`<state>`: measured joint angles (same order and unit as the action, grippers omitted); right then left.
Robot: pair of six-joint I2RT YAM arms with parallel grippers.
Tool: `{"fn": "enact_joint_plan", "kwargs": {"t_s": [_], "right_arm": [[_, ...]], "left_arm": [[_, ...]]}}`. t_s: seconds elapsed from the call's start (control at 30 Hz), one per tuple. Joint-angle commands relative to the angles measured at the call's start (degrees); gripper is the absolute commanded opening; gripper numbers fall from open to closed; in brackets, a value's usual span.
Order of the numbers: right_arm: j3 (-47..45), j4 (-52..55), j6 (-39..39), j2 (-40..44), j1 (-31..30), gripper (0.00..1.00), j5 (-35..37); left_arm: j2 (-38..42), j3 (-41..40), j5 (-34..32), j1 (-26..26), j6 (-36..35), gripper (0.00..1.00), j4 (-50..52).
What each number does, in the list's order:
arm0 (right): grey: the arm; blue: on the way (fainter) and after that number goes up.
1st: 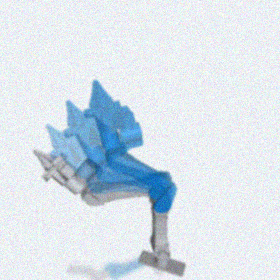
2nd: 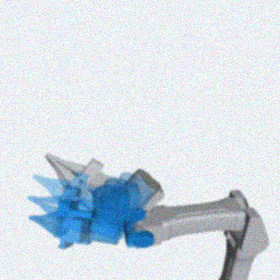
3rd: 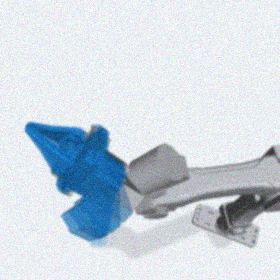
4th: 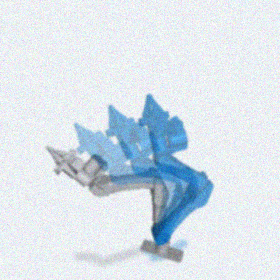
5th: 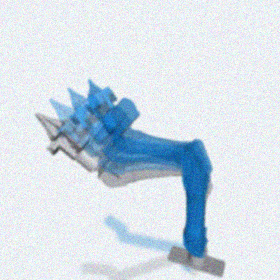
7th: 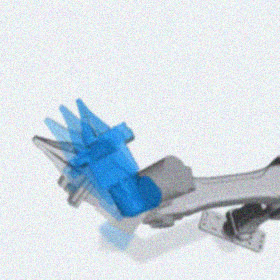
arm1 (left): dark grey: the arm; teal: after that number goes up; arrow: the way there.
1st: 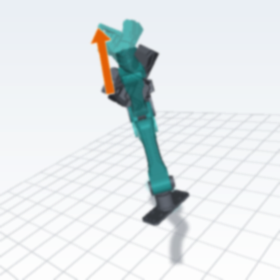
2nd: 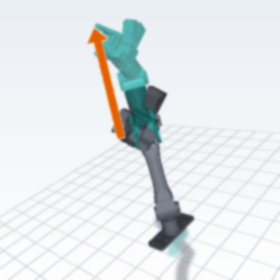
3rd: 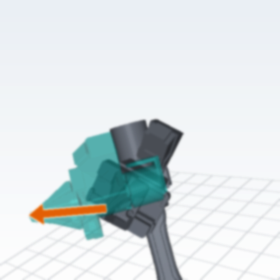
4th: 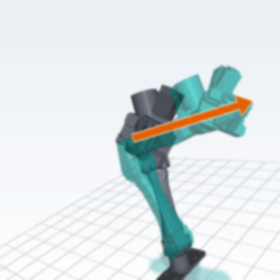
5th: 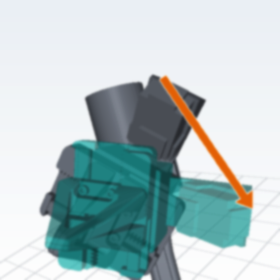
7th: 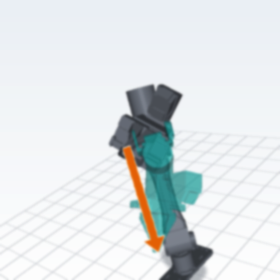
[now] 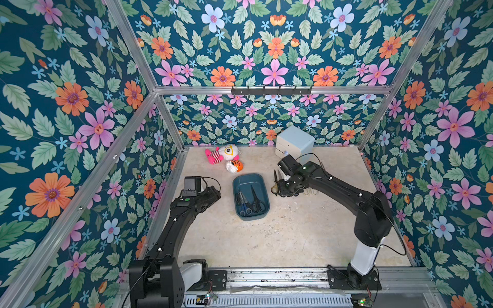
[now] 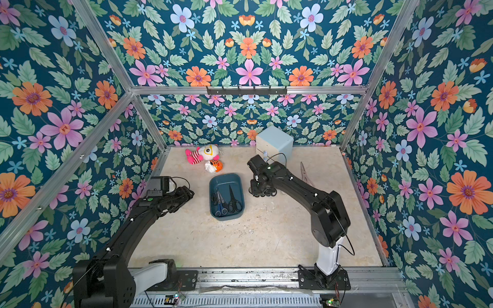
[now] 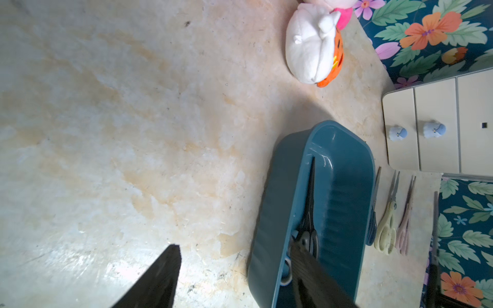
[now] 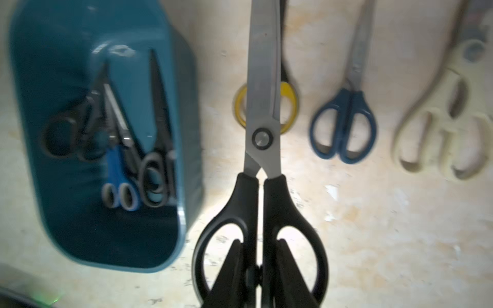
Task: Take the scissors out of the storage box
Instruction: Place the scissors at the center of the board.
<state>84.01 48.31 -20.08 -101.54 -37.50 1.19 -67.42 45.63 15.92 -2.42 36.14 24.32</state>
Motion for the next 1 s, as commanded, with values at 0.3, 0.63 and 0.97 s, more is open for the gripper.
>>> {"fn": "enact_joint_plan", "kwargs": {"t_s": [0.3,0.63,0.97], "right_arm": [[-22.84,1.4,3.01,14.57,14.71,0.0,3.88],[-29.22,-5.16,2.17,14.22,16.03,0.0,-1.39],[-34.56,-10.81,-1.35,13.12,12.79,0.0,-3.72]], "left_arm": [[-7.26,6.29,-5.58,-10.87,2.67,0.7,-4.75],[-6.29,4.67,-6.51,-11.38,3.76,0.7,-5.68],[-3.82,1.72,-8.1,-11.33,4.41,0.7,-5.48]]}}
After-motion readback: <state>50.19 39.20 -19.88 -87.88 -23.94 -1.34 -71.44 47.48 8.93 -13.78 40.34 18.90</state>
